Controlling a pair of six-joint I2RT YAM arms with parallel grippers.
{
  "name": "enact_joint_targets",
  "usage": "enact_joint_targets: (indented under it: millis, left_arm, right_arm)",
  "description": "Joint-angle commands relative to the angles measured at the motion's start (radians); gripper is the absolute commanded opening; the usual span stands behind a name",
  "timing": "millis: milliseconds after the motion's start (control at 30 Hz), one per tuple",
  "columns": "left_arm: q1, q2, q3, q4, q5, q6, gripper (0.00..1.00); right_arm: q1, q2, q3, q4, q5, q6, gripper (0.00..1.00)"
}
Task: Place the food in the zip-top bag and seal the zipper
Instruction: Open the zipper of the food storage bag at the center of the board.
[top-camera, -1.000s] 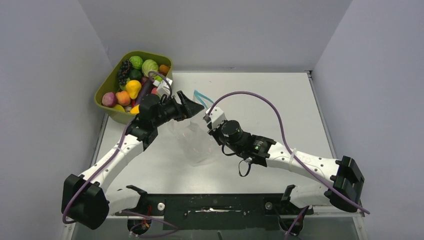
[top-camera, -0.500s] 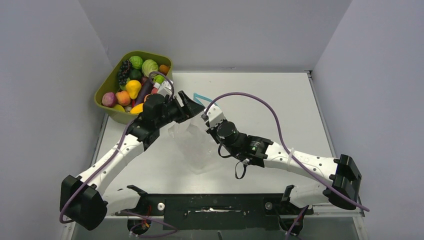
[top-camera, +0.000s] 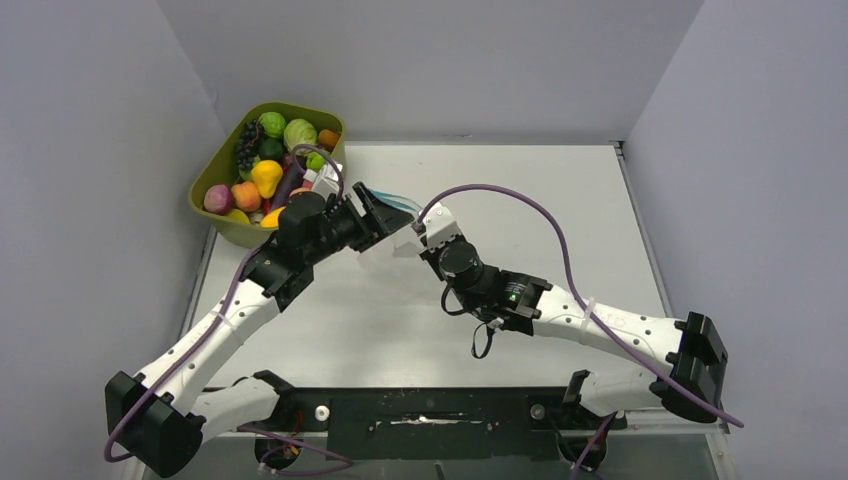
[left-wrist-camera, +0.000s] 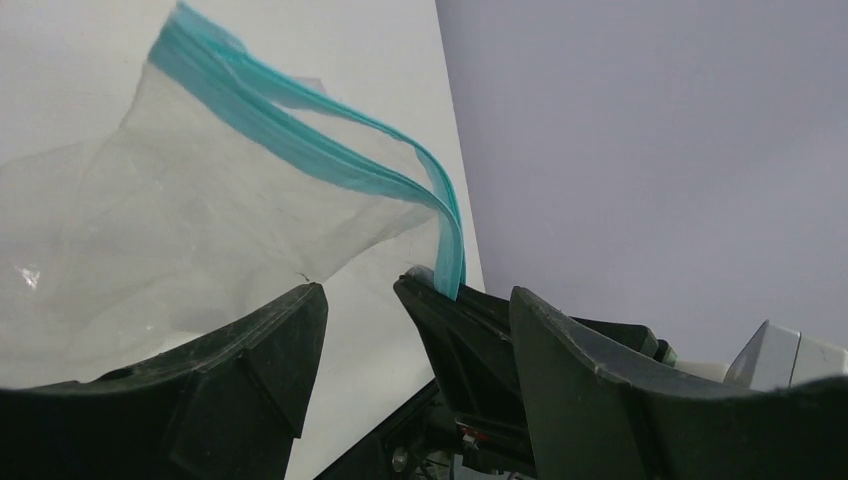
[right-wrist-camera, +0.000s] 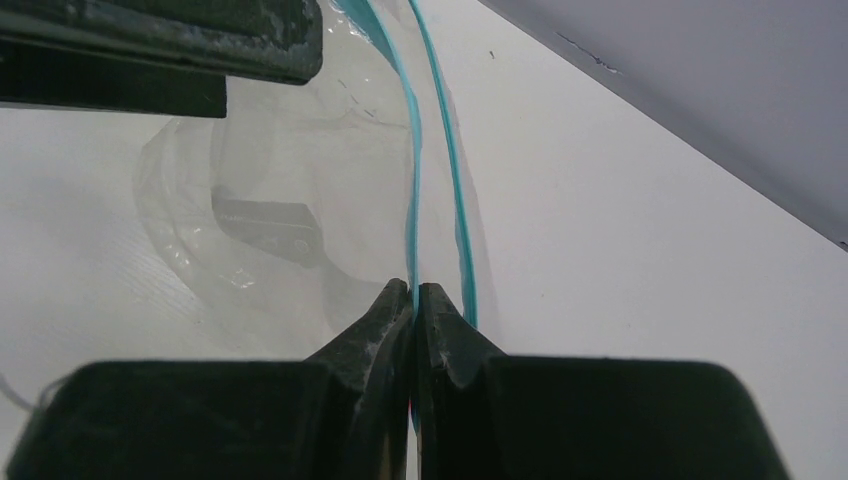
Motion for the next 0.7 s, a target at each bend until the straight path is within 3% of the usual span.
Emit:
enact_joint_targets:
  millis: [0,167,367,667]
  left_arm:
    - [-0.009,-0.027,0.034,0.013,-0.01,-0.028,0.66]
    - [-0.01,-0.035,0.045,0.026,0.045,-0.062,0.66]
    - [-0.009,-0.073,-0.016,0.051,-0.025,-0.084,0.65]
    - [-0.007,0.058,-0.004,0.152,0.03,-0.11,0.61]
  right_arm:
    - [0.004,-0.018,0.034,0.085,0.055,-0.011,0.0]
    - [-0.01,0.013,0.049,0.061,0.092,0.011,0.0]
    - [-0.012,-0.016,0.02,0.098,0.059,0.011,0.0]
    - [0.011,-0.021,-0.017,0.181,0.001,-0.036,0.0]
